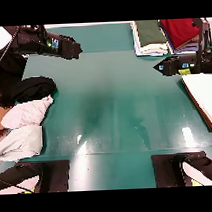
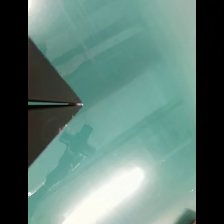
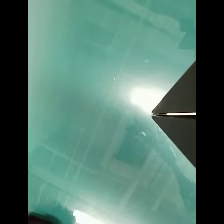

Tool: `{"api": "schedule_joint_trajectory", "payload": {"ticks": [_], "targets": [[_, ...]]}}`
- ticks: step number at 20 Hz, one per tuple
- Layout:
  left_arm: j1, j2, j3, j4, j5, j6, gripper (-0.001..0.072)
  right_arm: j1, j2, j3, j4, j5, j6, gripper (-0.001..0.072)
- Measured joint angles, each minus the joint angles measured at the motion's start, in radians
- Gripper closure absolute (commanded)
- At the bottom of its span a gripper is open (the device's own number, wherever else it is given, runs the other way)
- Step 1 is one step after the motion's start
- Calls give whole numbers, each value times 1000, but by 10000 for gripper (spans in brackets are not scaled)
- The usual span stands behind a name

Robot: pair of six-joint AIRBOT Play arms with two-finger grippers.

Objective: Fold the shirts.

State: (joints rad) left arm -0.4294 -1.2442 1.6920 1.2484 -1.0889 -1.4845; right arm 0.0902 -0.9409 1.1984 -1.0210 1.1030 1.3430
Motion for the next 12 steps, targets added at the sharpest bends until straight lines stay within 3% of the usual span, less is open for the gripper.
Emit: {"api": "schedule_joint_trajectory", "payload": {"ticks": [12], "targets": [[0, 0, 0, 0, 2, 0, 680, 1, 0, 0, 0, 7, 0, 695]]}}
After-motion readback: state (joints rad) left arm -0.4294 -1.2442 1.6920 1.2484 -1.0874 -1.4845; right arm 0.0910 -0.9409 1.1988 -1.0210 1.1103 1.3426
